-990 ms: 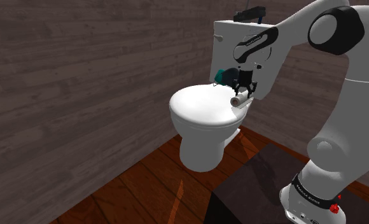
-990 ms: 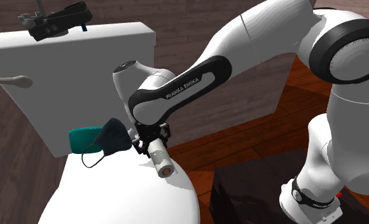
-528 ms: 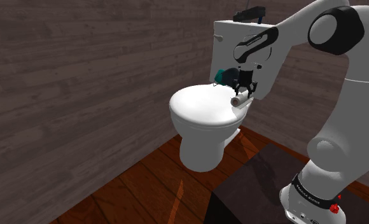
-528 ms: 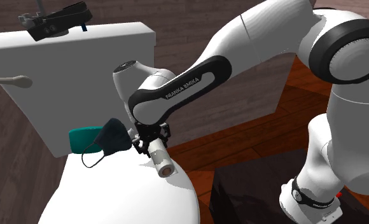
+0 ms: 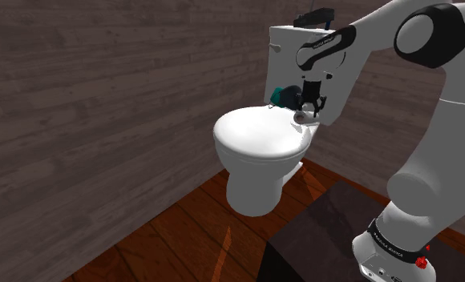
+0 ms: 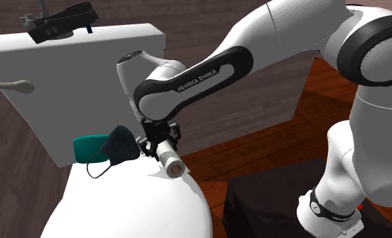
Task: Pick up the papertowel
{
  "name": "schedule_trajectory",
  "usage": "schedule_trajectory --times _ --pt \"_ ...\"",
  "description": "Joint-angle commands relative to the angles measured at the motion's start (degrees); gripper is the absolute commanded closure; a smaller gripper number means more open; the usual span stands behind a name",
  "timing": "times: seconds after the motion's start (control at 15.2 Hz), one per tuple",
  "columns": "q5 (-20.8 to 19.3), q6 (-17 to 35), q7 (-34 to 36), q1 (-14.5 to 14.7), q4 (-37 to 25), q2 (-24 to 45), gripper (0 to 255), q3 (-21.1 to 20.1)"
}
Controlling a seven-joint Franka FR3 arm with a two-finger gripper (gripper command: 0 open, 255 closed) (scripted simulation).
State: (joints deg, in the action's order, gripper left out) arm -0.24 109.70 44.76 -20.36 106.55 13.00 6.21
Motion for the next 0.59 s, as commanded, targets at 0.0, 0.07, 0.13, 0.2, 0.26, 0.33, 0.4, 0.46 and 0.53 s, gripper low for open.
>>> schedule_trajectory --times 0.0,0.07,0.13,0.2,0.26,0.33,0.4,0.46,0.53 --pt "0.0 -1.5 0.0 0.0 -1.2 -0.3 255 0.0" --pt "-0.1 -2.2 0.0 0.0 -1.6 -0.6 255 0.0" --pt "-0.1 -2.9 0.0 0.0 -2.1 -0.8 255 0.0" --pt "-0.1 -3.6 0.0 0.0 -2.5 -1.1 255 0.0" --pt "-0.1 -4.3 0.0 0.1 -3.0 -1.3 255 0.0" --pt "-0.2 -5.1 0.0 0.1 -3.5 -1.5 255 0.0" --pt "-0.2 -5.8 0.0 0.1 -4.1 -1.7 255 0.0" --pt "-0.2 -5.9 0.0 0.1 -4.1 -1.7 255 0.0" --pt "-0.2 -5.9 0.0 0.1 -4.1 -1.7 255 0.0"
